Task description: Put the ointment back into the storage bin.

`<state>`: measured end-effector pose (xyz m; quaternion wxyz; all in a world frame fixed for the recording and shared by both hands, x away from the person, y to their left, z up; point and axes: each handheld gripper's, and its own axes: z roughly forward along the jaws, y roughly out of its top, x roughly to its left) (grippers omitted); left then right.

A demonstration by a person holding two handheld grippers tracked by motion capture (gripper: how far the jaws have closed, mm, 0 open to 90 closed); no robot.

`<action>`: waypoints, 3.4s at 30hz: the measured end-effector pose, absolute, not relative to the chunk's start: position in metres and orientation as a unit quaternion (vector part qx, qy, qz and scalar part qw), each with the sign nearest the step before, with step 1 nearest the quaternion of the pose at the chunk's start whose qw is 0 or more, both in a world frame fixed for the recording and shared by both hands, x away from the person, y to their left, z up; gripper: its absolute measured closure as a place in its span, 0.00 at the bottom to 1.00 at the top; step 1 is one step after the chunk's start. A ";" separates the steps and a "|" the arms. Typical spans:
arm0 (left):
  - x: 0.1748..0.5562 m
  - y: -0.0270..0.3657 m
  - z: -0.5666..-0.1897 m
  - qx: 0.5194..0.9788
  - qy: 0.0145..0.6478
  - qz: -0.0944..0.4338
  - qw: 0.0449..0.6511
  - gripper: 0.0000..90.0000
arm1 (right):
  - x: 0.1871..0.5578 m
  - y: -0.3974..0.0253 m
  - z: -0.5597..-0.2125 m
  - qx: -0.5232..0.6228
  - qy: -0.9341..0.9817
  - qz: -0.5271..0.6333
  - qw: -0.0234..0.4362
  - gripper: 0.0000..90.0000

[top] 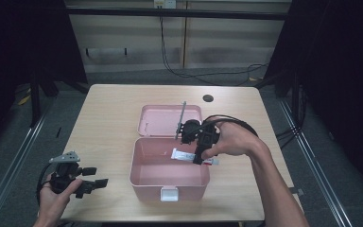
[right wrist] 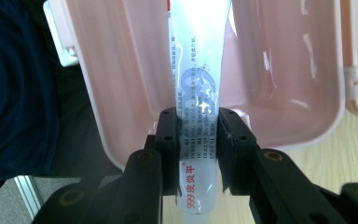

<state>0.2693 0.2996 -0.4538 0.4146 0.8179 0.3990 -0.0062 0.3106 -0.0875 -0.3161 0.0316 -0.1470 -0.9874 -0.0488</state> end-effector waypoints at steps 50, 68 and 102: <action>0.269 0.299 -0.454 0.818 0.399 -0.007 0.414 0.24 | 0.305 -0.028 -0.363 -0.085 -0.992 -0.049 0.076 0.79; 0.269 0.298 -0.454 0.819 0.398 -0.007 0.412 0.24 | 0.308 -0.017 -0.392 -0.078 -0.990 -0.056 0.105 0.79; 0.270 0.299 -0.454 0.819 0.398 -0.007 0.413 0.24 | 0.313 -0.001 -0.437 -0.056 -0.986 -0.045 0.152 0.79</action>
